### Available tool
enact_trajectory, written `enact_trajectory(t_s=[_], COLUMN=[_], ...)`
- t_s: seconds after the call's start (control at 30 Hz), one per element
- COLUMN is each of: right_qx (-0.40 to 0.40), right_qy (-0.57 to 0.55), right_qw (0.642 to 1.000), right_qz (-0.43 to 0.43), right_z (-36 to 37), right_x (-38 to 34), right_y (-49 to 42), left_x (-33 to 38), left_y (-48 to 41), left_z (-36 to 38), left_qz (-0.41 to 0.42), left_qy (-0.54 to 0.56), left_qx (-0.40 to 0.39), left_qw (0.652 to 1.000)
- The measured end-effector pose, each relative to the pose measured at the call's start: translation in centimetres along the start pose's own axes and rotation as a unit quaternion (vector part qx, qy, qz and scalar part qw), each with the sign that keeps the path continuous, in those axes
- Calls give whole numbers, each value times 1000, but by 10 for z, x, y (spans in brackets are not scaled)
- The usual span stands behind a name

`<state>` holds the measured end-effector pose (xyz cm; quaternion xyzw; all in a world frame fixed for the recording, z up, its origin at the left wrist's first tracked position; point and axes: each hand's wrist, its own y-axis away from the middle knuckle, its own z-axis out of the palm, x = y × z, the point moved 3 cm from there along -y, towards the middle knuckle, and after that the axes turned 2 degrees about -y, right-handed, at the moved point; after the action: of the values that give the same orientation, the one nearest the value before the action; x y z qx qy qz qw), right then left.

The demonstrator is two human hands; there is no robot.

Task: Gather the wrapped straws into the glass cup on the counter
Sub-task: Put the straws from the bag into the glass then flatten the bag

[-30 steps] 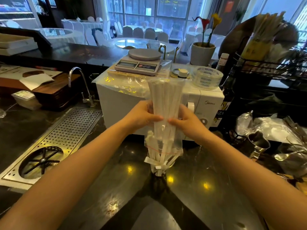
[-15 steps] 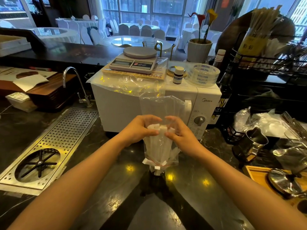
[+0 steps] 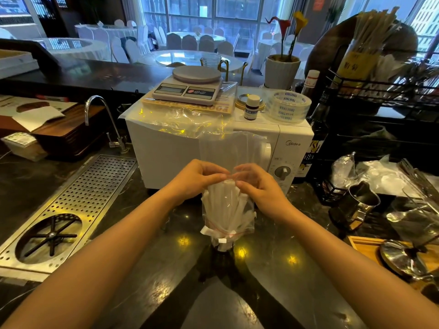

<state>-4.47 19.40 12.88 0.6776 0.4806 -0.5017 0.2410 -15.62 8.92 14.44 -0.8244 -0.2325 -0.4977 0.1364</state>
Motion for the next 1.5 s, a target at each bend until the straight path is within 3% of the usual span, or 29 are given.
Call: enact_trajectory(t_s=[0.93,1.3,1.5], right_qx=[137,256,298], right_qy=[-108,-65,-11], right_qw=[983,964,947], right_qz=[-63,35,120], right_z=[-74,-133,-134], right_x=[-90,-32,28], right_y=[6,63,93], left_x=[123,114,72], left_y=[-10,-28,-36], left_z=[-25,70,140], left_qz=[153,97,26], left_qy=[37,107,67], left_qx=[29,84,100], left_qw=[987,986,992])
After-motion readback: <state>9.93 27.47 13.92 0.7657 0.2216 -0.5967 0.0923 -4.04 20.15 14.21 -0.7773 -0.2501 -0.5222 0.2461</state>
